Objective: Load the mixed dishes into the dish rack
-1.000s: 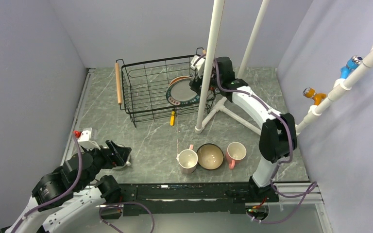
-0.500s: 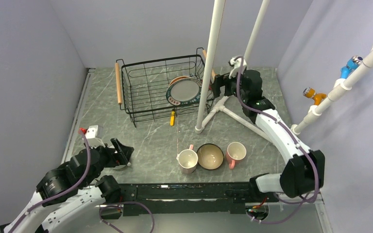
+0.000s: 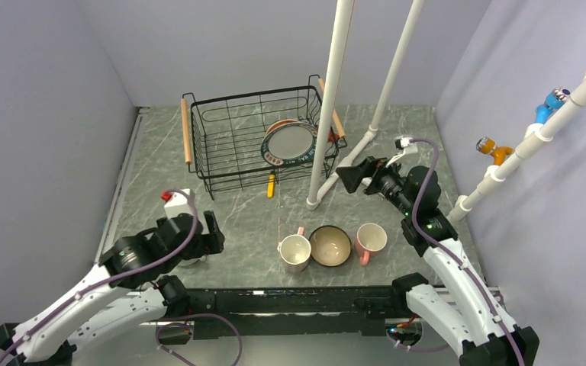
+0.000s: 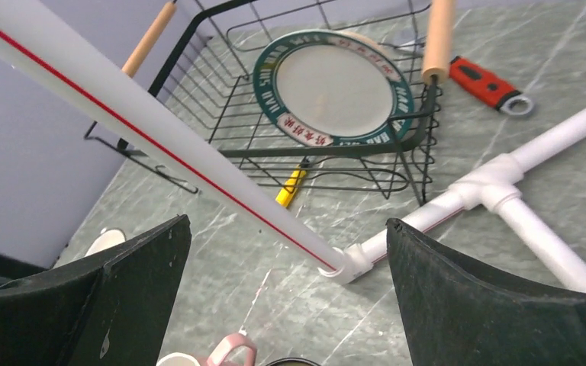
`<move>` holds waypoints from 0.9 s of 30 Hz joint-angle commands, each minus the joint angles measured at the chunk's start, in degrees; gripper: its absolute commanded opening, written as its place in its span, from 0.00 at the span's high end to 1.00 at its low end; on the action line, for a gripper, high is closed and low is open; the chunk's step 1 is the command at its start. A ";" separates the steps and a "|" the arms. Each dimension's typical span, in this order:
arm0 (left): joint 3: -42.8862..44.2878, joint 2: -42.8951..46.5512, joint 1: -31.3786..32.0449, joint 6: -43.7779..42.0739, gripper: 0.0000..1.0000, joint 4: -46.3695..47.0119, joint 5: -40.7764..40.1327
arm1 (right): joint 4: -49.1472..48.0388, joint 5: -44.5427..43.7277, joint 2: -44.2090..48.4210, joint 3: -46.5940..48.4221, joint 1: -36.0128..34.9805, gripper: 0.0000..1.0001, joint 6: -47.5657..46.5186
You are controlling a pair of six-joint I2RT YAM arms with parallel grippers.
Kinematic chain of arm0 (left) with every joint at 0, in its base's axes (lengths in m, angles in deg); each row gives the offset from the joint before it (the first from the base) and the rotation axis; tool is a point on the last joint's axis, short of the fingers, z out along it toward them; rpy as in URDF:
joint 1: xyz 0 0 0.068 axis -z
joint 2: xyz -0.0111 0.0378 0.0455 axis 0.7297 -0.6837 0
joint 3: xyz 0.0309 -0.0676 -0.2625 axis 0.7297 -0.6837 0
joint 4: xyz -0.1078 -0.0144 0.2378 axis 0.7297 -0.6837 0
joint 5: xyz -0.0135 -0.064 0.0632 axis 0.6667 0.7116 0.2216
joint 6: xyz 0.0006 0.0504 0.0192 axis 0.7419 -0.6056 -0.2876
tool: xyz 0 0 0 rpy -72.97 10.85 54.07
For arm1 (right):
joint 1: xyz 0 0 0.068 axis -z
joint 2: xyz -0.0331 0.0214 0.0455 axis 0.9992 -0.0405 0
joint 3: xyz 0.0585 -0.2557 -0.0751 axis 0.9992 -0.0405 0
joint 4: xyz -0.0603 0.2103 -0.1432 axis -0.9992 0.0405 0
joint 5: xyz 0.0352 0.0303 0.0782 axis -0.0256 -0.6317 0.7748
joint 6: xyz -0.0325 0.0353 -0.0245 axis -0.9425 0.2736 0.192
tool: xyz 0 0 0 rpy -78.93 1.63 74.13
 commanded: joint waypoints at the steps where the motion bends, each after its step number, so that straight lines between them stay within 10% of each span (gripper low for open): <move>1: -1.02 -5.93 0.08 0.42 0.03 5.02 9.29 | 1.08 5.91 -2.36 1.34 -0.14 0.00 2.11; 11: 3.08 -18.89 1.15 -7.27 0.17 24.80 29.86 | 4.22 6.92 -3.12 0.47 -0.10 0.00 2.65; 27: 25.82 -44.68 24.96 -18.57 0.11 17.60 7.90 | 8.91 2.81 -1.14 0.59 -0.11 0.00 0.13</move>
